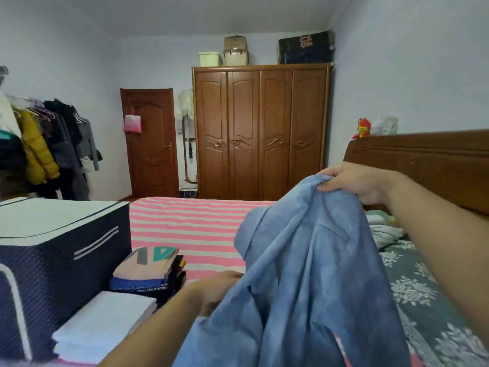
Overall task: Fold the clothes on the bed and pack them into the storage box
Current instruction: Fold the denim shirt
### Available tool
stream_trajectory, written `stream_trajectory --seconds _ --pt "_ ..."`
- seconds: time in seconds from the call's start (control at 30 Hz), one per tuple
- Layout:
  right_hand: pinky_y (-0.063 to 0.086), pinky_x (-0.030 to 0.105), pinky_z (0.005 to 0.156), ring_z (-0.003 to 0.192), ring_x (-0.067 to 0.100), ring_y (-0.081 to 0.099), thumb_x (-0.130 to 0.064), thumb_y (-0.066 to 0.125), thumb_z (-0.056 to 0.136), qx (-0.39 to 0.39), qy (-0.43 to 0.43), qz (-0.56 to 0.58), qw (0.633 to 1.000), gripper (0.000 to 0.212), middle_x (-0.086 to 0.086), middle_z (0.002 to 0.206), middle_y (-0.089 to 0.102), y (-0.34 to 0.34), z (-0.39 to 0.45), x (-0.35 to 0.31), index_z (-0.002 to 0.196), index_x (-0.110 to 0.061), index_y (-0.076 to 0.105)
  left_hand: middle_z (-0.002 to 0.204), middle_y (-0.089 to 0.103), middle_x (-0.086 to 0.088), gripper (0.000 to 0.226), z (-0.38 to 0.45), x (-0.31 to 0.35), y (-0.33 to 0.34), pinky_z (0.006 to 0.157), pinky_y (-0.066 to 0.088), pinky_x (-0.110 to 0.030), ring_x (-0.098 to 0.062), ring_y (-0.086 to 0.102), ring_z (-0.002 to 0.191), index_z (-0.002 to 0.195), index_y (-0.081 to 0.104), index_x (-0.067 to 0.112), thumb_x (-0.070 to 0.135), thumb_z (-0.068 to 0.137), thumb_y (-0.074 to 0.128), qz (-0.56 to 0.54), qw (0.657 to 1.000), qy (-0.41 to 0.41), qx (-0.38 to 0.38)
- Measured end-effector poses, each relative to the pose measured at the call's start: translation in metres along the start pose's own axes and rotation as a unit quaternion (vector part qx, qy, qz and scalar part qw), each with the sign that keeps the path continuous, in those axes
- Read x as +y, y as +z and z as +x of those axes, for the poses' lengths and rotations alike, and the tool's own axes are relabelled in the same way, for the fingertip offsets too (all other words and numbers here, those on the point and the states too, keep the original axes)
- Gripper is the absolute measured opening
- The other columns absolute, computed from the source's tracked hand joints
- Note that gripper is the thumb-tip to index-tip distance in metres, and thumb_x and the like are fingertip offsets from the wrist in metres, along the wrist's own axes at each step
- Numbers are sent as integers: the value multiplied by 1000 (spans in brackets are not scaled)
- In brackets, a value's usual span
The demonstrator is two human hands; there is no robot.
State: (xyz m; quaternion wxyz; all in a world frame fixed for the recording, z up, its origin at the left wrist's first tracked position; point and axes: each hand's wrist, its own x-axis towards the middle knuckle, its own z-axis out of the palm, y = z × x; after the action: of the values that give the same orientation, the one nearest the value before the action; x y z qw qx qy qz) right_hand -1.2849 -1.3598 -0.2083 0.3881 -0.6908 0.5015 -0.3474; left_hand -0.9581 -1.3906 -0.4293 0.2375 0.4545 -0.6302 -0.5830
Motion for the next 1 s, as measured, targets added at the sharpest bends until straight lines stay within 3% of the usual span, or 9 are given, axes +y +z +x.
stream_trajectory --seconds 0.23,0.33,0.43,0.53,0.57,0.67,0.77,0.9,1.0 --pt "57 45 90 98 31 73 -52 71 85 22 178 -123 976 50 14 103 76 -12 -26 24 102 -5 77 91 70 -6 30 1 2 -27 84 50 -38 -21 63 88 91 65 6 34 100 62 -37 984 102 139" --pt "56 33 72 80 20 70 -41 72 90 22 174 -286 942 30 1 81 76 -11 -27 30 79 -14 80 86 66 -8 37 -7 46 -52 79 47 -39 -24 62 85 90 61 -2 33 103 57 92 954 170 230" --pt "39 31 62 76 23 60 -25 65 97 221 -44 -410 884 31 -5 69 66 -13 -21 24 66 -23 72 95 57 -4 27 -19 118 -60 87 46 -40 -23 56 90 84 59 7 24 104 54 200 846 295 397" --pt "41 36 61 81 30 57 -19 59 100 491 -258 -480 680 14 10 88 62 1 -21 29 91 -11 67 126 45 -5 13 -50 155 -32 95 43 -26 -9 47 103 95 56 8 18 103 56 217 677 465 527" --pt "41 37 58 78 30 53 -15 60 99 503 -302 -500 637 10 12 87 58 8 -26 37 92 -8 63 130 45 1 3 -60 152 -22 93 43 -23 -7 47 105 99 56 14 16 102 57 247 645 519 503" --pt "40 41 57 75 32 49 3 61 88 409 -338 -601 598 10 15 83 51 12 -44 106 88 -5 57 125 52 17 23 -61 88 -10 100 43 -29 -8 50 114 113 60 30 15 97 54 314 688 552 352" --pt "46 44 63 78 35 56 -7 67 71 264 -208 -688 644 24 14 83 55 20 -73 221 88 -15 51 133 56 -14 28 -23 -49 -27 106 42 -48 -34 52 124 105 65 14 26 81 71 648 596 426 209" --pt "42 39 102 122 31 51 -39 58 91 -95 169 -671 716 36 -1 130 55 64 -117 328 127 -40 53 106 64 3 18 -9 -191 -15 78 51 -37 -26 67 103 96 59 29 41 83 53 657 736 159 36" --pt "46 35 99 118 28 56 -29 48 93 -39 188 -616 764 30 3 129 60 84 -131 359 117 -28 67 80 63 0 23 2 -197 2 61 47 -38 -29 64 78 76 57 23 37 88 43 590 777 195 105"
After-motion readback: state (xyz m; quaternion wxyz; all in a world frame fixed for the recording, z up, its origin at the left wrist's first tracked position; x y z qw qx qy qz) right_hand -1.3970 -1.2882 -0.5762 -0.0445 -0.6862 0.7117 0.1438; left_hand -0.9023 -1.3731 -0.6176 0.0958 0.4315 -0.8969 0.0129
